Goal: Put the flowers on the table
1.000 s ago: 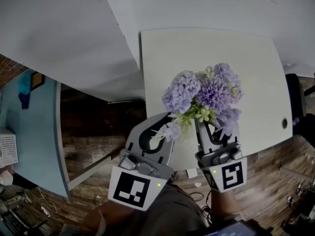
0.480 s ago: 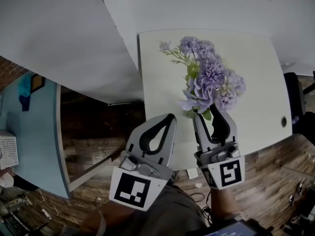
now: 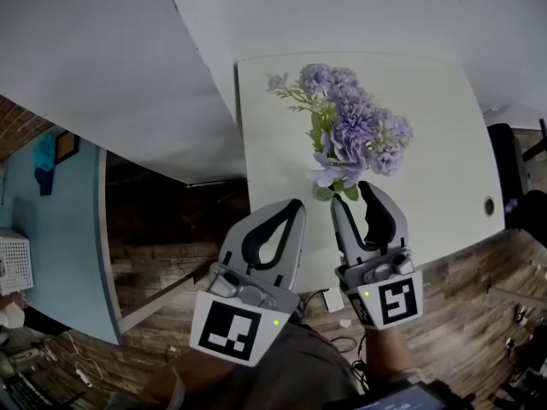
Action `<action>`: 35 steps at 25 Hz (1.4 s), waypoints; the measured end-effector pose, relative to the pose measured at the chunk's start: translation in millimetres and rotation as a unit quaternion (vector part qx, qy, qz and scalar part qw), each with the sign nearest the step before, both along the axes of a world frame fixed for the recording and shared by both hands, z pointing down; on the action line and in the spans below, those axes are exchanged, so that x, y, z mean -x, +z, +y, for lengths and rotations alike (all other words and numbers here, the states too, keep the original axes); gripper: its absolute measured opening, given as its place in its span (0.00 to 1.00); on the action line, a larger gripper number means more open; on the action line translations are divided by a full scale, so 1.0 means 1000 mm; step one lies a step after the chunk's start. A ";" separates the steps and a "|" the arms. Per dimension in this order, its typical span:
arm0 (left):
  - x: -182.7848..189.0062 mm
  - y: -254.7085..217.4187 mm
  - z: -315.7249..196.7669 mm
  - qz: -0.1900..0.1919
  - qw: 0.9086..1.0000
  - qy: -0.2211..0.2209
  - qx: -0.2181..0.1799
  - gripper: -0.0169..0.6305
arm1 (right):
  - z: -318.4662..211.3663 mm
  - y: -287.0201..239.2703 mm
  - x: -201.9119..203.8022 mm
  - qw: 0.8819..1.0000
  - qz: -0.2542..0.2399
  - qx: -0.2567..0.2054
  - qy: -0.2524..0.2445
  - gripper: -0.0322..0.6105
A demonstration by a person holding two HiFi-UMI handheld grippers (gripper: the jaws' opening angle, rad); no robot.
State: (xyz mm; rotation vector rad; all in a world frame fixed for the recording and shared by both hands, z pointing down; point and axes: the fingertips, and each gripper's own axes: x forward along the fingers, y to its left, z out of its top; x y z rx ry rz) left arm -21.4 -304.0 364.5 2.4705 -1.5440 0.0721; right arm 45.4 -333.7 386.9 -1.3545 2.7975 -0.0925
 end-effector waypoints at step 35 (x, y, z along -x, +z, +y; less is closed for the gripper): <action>-0.029 -0.101 0.156 -0.024 0.991 -0.040 -0.122 0.04 | 0.175 -0.131 -0.020 0.999 -0.005 -0.034 0.026 0.06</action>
